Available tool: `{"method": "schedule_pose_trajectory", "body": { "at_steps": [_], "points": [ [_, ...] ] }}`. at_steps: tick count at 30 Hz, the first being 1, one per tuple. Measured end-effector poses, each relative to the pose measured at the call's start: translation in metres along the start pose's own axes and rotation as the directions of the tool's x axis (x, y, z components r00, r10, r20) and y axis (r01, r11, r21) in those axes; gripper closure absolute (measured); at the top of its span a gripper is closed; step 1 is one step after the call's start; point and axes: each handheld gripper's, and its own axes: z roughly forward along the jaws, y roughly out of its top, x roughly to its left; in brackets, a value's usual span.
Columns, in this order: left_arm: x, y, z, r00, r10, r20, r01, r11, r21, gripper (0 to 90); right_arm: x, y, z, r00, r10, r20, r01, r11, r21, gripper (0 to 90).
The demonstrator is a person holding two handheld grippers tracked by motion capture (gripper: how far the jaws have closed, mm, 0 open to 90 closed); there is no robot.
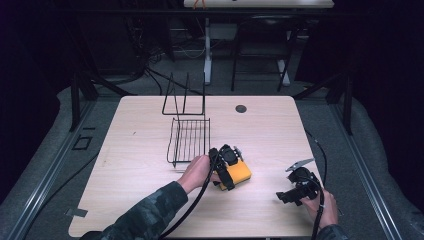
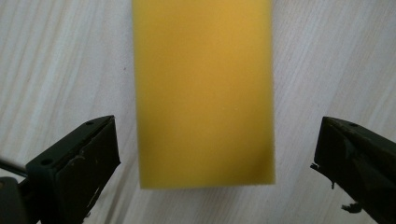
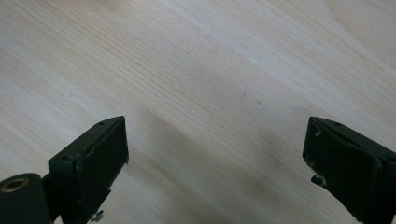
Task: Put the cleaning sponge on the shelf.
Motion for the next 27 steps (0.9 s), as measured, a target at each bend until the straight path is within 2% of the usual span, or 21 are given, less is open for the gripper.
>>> {"method": "schedule_pose_trajectory", "body": {
  "at_steps": [7,8,11,15,19,22,24,27],
  "points": [
    [0.000,0.005,0.011,1.0000,0.000,-0.006,0.000,0.9999,0.012,0.0,0.000,0.000,0.000,1.0000,0.001,-0.002,-0.001,1.000,0.006,6.4],
    [0.001,0.005,0.011,1.0000,0.004,-0.007,-0.004,0.9996,0.027,0.2,0.000,0.000,0.000,1.0000,0.002,-0.004,-0.002,1.000,0.001,6.4],
    [0.001,0.006,0.014,1.0000,-0.004,-0.009,0.004,0.9998,0.021,0.7,0.000,0.000,0.001,1.0000,0.002,-0.005,-0.002,1.000,0.001,6.4],
    [0.003,0.006,0.017,0.9999,-0.002,-0.010,0.003,0.9998,0.021,10.1,0.000,0.000,0.000,1.0000,0.004,-0.006,-0.004,1.000,0.006,6.4],
    [0.003,0.006,0.022,1.0000,-0.009,-0.003,0.009,0.9995,0.031,15.4,0.000,0.000,0.000,1.0000,0.000,-0.005,0.000,1.000,0.006,6.4],
    [0.002,0.006,0.021,1.0000,0.002,-0.010,-0.002,0.9997,0.023,21.9,0.000,0.000,0.000,1.0000,-0.001,-0.005,0.001,1.000,-0.002,6.4],
    [0.002,0.006,0.020,0.9999,0.013,-0.011,-0.013,0.9996,0.023,22.6,0.000,0.000,0.000,1.0000,0.000,-0.004,0.000,1.000,-0.001,6.4],
    [0.001,0.005,0.017,0.9998,0.016,-0.015,-0.016,0.9999,-0.004,23.0,0.000,0.000,0.000,1.0000,0.001,-0.002,-0.001,1.000,0.003,6.4]
  ]
}}
